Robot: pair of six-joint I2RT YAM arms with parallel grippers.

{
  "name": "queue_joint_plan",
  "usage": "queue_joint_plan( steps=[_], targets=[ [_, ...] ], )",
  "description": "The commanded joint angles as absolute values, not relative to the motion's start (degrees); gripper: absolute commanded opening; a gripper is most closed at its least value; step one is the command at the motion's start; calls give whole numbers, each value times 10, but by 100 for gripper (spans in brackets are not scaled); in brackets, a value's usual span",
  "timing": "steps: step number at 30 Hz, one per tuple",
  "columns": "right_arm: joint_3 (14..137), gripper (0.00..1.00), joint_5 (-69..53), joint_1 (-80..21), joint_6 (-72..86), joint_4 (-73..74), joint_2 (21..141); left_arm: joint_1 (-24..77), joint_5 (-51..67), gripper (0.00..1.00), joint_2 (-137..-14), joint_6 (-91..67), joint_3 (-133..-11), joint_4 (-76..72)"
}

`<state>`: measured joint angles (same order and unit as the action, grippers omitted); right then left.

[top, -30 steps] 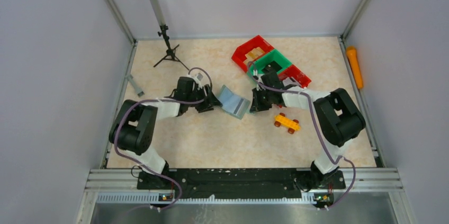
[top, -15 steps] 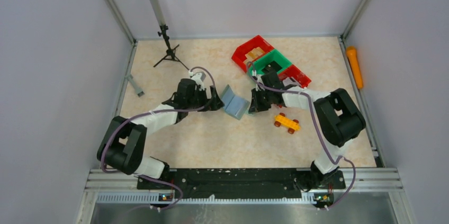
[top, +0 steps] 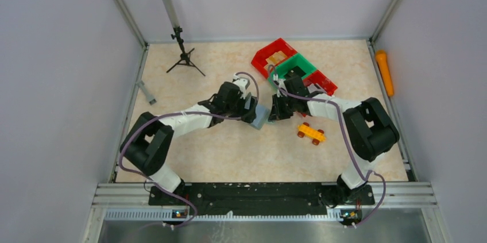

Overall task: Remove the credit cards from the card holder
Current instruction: Open the card holder at the center of the board.

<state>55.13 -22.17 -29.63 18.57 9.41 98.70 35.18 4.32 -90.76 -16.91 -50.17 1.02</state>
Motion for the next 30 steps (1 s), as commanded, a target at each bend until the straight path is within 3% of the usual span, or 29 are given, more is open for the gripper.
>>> queue_joint_plan(
  steps=[1,6,8,20,22,25,27,30],
  targets=[
    [548,0,-233,-303,180,76,964,369,11,99,-949,-145,-551,56],
    [548,0,-235,-302,181,75,966,371,29,99,-1002,-150,-591,92],
    [548,0,-236,-302,181,75,966,370,24,94,-1010,-158,-598,101],
    [549,0,-216,-303,183,79,965,325,93,20,-1016,-189,-588,98],
    [548,0,-208,-302,187,77,964,303,154,11,-1011,-205,-573,75],
    [545,0,-199,-300,194,70,964,263,251,9,-1004,-240,-544,18],
    [537,13,-199,-298,200,59,960,241,318,9,-1000,-266,-521,-33],
    [523,47,-201,-292,214,35,948,224,381,8,-987,-299,-495,-86]
  ],
)
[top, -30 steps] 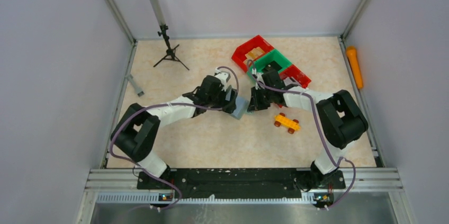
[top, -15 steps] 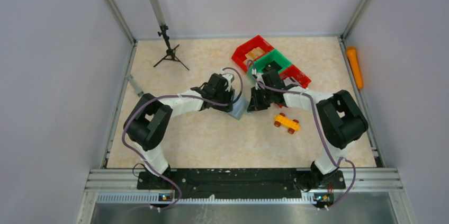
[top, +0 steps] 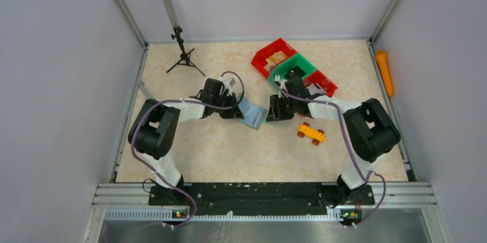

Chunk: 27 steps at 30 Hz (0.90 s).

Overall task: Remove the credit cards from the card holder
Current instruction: Open the card holder at the center of the board.

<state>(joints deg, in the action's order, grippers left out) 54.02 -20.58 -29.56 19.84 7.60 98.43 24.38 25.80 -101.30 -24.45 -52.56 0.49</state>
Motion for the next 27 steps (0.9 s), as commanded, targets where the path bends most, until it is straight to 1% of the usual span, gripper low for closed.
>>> queue_joint_plan(
  steps=[1,2,4,6,7,12,18,24,27],
  targets=[
    [518,57,-207,-291,218,27,944,220,400,9,-982,-312,-483,-106],
    [511,66,-214,-289,225,14,939,215,420,9,-978,-329,-472,-133],
    [496,79,-230,-285,244,-23,932,203,454,9,-968,-365,-448,-191],
    [482,88,-249,-282,265,-57,930,190,483,9,-961,-403,-423,-254],
    [477,90,-263,-281,277,-72,933,183,496,9,-959,-423,-411,-289],
    [453,92,-312,-280,324,-156,944,164,547,6,-957,-526,-366,-471],
    [427,93,-342,-279,348,-230,925,139,565,6,-963,-650,-310,-689],
    [381,94,-386,-280,390,-363,890,138,573,8,-989,-746,-294,-847],
    [361,93,-409,-279,403,-415,873,139,577,7,-1007,-776,-294,-887]
  ],
)
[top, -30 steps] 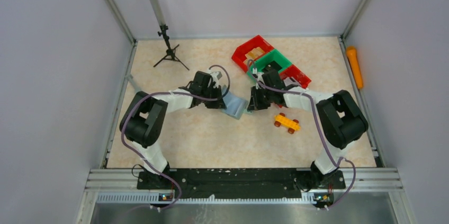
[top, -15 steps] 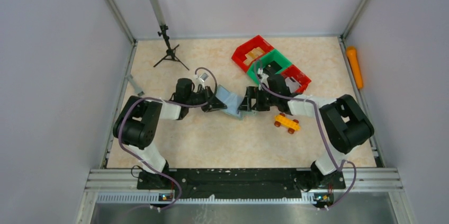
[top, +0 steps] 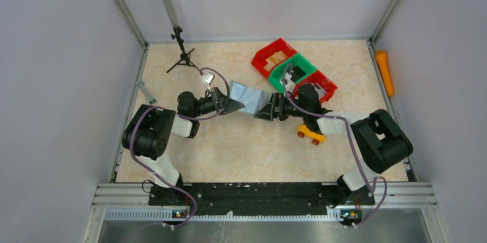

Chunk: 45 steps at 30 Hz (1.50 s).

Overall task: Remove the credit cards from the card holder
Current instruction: Open the card holder at the center of the board.

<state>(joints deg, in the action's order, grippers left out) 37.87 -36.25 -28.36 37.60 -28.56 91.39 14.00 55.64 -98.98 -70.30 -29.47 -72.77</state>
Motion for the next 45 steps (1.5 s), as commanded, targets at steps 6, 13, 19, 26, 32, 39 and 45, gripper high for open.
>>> queue_joint_plan(
  steps=[6,13,19,26,32,39,45],
  targets=[
    [331,75,-432,-279,428,-503,849,139,577,7,-1006,-774,-291,-888],
    [312,58,-421,-279,428,-527,824,139,574,7,-981,-731,-286,-834],
    [299,53,-405,-274,427,-531,805,139,572,7,-969,-715,-284,-814],
    [306,38,-400,-269,434,-522,816,143,580,8,-975,-741,-284,-866],
    [306,33,-402,-267,436,-524,818,144,584,8,-985,-759,-285,-896],
    [310,31,-411,-267,438,-526,824,150,588,8,-983,-753,-287,-891],
    [313,28,-412,-267,438,-521,826,157,591,8,-979,-746,-290,-882]
  ],
)
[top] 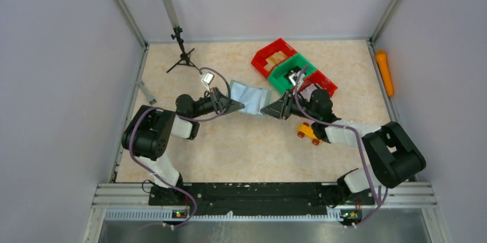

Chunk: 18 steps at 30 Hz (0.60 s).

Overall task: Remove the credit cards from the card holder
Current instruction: Open the card holder at the center of the board.

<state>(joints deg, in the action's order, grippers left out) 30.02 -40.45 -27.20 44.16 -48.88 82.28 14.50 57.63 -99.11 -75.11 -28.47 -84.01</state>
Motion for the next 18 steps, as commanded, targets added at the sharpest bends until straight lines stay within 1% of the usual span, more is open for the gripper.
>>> queue_joint_plan(
  steps=[1,8,11,12,13,15,16,17,18],
  targets=[
    [314,28,-413,-267,437,-519,827,158,592,8,-977,-740,-291,-874],
    [317,27,-421,-267,437,-521,831,167,586,9,-948,-692,-292,-808],
    [316,34,-425,-267,439,-524,831,167,583,9,-940,-678,-291,-789],
    [317,39,-426,-267,439,-524,831,167,581,9,-939,-675,-290,-784],
    [317,41,-428,-267,439,-527,832,167,581,9,-938,-674,-290,-782],
    [316,41,-430,-267,440,-531,832,167,580,9,-938,-674,-289,-783],
    [316,39,-430,-267,441,-531,831,167,580,9,-937,-674,-289,-783],
    [316,34,-432,-267,441,-532,832,167,580,9,-937,-673,-288,-783],
    [316,24,-433,-267,441,-533,832,167,579,8,-937,-672,-288,-783]
  ],
)
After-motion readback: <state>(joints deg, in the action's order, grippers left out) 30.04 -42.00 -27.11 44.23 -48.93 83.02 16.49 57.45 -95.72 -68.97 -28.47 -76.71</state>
